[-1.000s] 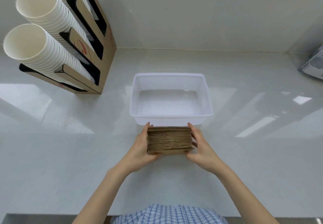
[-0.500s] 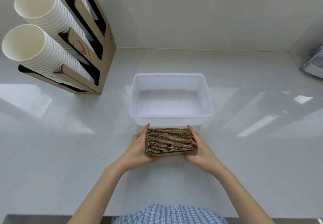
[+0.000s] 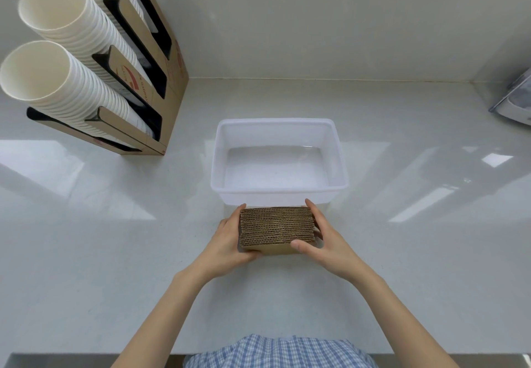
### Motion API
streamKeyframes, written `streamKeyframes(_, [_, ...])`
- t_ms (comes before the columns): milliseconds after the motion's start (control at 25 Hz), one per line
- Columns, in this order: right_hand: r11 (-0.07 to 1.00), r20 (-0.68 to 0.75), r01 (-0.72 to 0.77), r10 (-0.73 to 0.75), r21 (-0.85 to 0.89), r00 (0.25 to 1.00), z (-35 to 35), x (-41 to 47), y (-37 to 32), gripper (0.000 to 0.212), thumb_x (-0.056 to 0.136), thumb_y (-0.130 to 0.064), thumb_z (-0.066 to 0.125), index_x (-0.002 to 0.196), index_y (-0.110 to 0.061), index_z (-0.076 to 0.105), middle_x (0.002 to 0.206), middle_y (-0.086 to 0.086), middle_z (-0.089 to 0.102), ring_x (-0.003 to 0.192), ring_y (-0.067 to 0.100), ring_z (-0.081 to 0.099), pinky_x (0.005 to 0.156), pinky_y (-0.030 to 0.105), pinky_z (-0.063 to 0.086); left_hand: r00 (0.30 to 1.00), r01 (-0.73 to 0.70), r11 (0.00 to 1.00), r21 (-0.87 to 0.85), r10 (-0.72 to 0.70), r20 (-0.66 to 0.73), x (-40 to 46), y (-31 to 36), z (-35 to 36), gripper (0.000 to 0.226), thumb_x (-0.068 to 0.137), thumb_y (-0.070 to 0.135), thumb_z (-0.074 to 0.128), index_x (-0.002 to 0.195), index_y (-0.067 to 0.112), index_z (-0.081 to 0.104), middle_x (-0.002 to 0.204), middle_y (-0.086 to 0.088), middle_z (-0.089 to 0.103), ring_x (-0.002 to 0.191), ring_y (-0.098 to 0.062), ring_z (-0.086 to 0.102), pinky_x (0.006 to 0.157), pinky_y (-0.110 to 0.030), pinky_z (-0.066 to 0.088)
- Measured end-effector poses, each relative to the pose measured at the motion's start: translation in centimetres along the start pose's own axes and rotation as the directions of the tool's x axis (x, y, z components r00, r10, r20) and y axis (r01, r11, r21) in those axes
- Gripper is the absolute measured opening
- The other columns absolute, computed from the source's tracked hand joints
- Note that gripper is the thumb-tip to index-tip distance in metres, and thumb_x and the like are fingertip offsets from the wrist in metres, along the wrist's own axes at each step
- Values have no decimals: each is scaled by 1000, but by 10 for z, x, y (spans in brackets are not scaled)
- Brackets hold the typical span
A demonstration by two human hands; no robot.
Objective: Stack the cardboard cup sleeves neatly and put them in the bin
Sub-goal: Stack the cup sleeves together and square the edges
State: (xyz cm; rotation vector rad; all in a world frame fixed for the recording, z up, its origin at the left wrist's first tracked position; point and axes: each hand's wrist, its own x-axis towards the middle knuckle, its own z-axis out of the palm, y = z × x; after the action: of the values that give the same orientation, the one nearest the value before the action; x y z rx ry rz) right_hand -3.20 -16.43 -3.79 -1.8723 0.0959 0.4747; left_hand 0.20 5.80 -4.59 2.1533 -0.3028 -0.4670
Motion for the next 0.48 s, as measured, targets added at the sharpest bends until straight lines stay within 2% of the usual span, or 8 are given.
streamKeyframes(120, [997, 8, 23, -22, -67, 1000, -3, -1, 0, 92, 72, -25, 73, 140, -42, 13, 128, -25, 40, 117, -4, 44, 85, -5, 32, 1000, 3, 1000, -29, -3, -2, 0, -2, 0, 80, 62, 23, 76, 128, 22, 31, 115, 10, 50, 113, -18, 45, 98, -33, 40])
streamKeyframes(160, [996, -6, 30, -31, -81, 1000, -4, 0, 1, 89, 73, -21, 73, 140, -40, 18, 128, -20, 44, 119, 1, 46, 87, 0, 34, 1000, 12, 999, -35, -12, -7, 0, -3, 1, 75, 62, 22, 76, 124, 26, 34, 115, 8, 51, 112, -16, 46, 97, -34, 42])
streamKeyframes(200, [995, -19, 38, -40, -91, 999, -4, 0, 1, 85, 73, -18, 72, 139, -37, 22, 129, -15, 46, 120, 4, 47, 87, 2, 35, 1000, 15, 999, -44, -15, -19, 0, -3, 1, 70, 62, 21, 76, 118, 33, 36, 112, 10, 52, 109, -8, 47, 96, -27, 43])
streamKeyframes(240, [994, -29, 45, -48, -95, 998, -4, 0, 1, 81, 74, -17, 71, 138, -35, 25, 129, -13, 48, 120, 4, 47, 87, 2, 36, 999, 14, 999, -45, -16, -32, -1, -3, 1, 68, 61, 20, 76, 112, 40, 36, 109, 16, 51, 106, 1, 45, 91, -14, 41])
streamKeyframes(280, [994, -36, 51, -55, -96, 998, -3, 0, 0, 79, 74, -17, 71, 137, -34, 27, 128, -13, 50, 117, 1, 48, 87, -1, 36, 999, 8, 999, -37, -10, -44, -2, -2, 0, 68, 61, 20, 76, 108, 45, 34, 106, 22, 48, 103, 8, 43, 84, -4, 38])
streamKeyframes(320, [994, -44, 54, -58, -94, 997, -2, 0, 0, 76, 73, -17, 72, 135, -33, 30, 126, -14, 51, 115, -4, 48, 86, -3, 35, 999, 6, 1000, -29, -8, -54, -2, -2, 0, 69, 61, 21, 76, 108, 46, 33, 105, 26, 46, 101, 8, 41, 79, 0, 35])
streamKeyframes(400, [994, -51, 59, -64, -90, 997, -1, -1, 1, 72, 72, -16, 72, 131, -35, 34, 123, -15, 55, 111, -13, 48, 84, -5, 34, 999, 17, 1000, -19, -18, -50, -3, -4, -1, 70, 61, 23, 76, 116, 37, 35, 105, 26, 45, 103, -2, 40, 80, -7, 35])
streamKeyframes(480, [993, -39, 64, -68, -97, 997, -1, -1, 2, 70, 71, -17, 72, 126, -39, 36, 121, -17, 57, 107, -17, 49, 81, -4, 36, 999, 36, 999, -17, -36, -28, -3, -4, -3, 74, 61, 22, 76, 122, 27, 35, 105, 18, 47, 108, -14, 42, 89, -22, 39])
